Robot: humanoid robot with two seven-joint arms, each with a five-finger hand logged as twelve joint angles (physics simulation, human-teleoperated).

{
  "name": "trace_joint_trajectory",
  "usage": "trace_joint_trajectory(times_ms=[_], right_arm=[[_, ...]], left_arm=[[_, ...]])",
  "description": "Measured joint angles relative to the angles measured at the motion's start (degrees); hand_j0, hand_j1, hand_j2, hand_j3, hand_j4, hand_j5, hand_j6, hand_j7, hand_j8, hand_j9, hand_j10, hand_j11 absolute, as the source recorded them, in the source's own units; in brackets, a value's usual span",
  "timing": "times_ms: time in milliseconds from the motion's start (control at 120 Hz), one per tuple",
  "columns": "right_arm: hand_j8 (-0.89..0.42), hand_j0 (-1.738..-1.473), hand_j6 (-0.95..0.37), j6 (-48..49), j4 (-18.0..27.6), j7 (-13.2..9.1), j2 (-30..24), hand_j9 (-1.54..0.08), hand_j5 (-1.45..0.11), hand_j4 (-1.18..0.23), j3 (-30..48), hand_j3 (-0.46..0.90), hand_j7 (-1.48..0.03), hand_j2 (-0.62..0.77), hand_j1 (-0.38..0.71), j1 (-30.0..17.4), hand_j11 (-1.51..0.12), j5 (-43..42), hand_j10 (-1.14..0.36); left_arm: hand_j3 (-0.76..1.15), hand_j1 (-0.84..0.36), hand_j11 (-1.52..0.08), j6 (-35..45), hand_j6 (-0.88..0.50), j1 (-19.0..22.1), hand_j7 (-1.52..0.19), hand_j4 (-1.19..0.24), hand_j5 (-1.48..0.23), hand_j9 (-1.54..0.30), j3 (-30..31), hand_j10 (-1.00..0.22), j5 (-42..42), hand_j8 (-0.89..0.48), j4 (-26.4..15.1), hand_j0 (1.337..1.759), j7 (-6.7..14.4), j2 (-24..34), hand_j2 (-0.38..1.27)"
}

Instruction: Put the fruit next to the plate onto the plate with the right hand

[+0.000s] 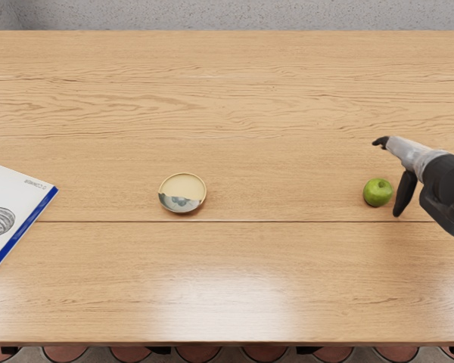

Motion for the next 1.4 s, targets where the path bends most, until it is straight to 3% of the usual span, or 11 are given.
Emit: trace_joint_trajectory(times_ms=[283, 783, 1400], right_arm=[[-0.22, -1.658, -0.22, -5.2, -1.2, 0.0, 1.4, -0.28, -0.28, -0.22, -0.3, 0.0, -0.28, -0.04, -0.09, -4.7, -0.28, -2.8, -0.22], [-0.26, -1.658, -0.26, -5.6, -7.3, 0.0, 4.2, -0.33, -0.33, -0.25, 0.3, 0.0, -0.33, -0.05, -0.05, -8.5, -0.33, -4.2, -0.25], [-0.33, -1.658, -0.33, -5.6, -9.6, 0.0, 7.8, -0.43, -0.43, -0.33, 1.1, 0.0, -0.43, -0.06, 0.04, -10.0, -0.43, -4.3, -0.33]], left_arm=[[0.0, 0.33, -0.02, 0.0, -0.02, -0.1, -0.02, -0.02, -0.02, -0.02, 0.0, -0.02, 0.0, -0.02, -0.1, 1.658, 0.0, 0.0, 0.0], [0.0, 0.33, -0.02, 0.0, -0.02, -1.6, -0.02, -0.02, -0.02, -0.02, 0.2, -0.02, 0.0, -0.02, -0.1, 1.658, 0.0, 0.0, 0.0], [0.0, 0.33, -0.02, 0.0, -0.02, -1.3, -0.02, -0.02, -0.02, -0.02, 0.0, -0.02, 0.0, -0.02, -0.1, 1.658, 0.0, 0.0, 0.0]])
